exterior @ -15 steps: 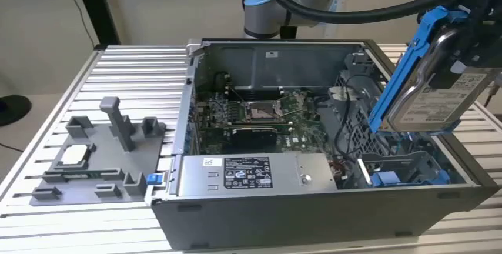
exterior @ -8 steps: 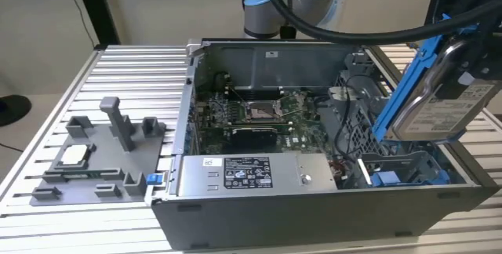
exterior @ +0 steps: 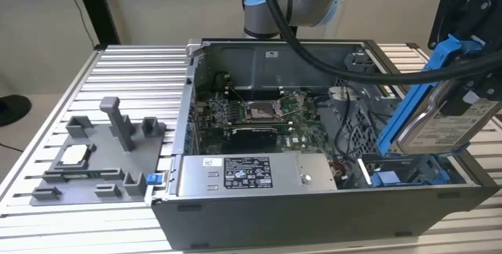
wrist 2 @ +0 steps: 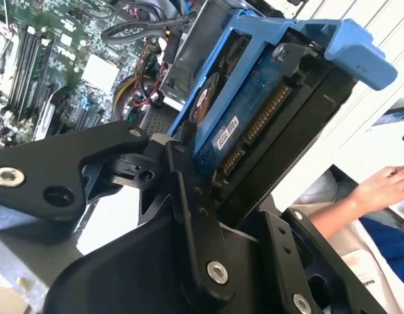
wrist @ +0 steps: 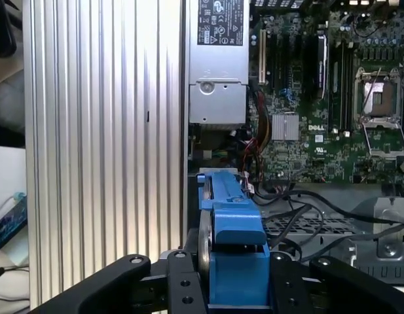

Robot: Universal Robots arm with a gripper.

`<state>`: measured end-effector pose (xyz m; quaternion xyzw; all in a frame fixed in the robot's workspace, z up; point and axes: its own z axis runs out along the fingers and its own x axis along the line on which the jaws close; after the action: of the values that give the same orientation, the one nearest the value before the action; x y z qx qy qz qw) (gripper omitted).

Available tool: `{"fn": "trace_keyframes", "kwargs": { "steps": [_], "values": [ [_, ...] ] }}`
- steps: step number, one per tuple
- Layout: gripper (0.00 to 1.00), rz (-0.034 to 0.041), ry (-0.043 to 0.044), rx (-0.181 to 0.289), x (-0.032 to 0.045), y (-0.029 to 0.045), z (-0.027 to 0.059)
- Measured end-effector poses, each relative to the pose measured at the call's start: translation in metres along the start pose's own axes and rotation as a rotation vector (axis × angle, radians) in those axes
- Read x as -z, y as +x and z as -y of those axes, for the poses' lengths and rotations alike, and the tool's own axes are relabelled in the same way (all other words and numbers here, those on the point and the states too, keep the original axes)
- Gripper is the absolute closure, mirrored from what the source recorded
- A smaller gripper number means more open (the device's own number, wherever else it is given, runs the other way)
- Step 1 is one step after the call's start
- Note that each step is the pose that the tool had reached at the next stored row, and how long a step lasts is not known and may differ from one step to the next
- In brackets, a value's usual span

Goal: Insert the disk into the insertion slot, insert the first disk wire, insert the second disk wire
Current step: 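Insert the disk into the insertion slot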

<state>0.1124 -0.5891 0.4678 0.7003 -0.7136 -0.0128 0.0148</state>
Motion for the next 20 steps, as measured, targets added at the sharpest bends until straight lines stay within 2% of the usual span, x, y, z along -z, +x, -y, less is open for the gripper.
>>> {"fn": "trace_keyframes", "kwargs": {
  "steps": [13,20],
  "values": [
    [1.00,0.0003,0.0000,0.000,-0.0226,0.0001,0.0021],
    [1.00,0.0069,-0.0001,0.000,-0.0303,-0.0004,0.0032]
  ]
}}
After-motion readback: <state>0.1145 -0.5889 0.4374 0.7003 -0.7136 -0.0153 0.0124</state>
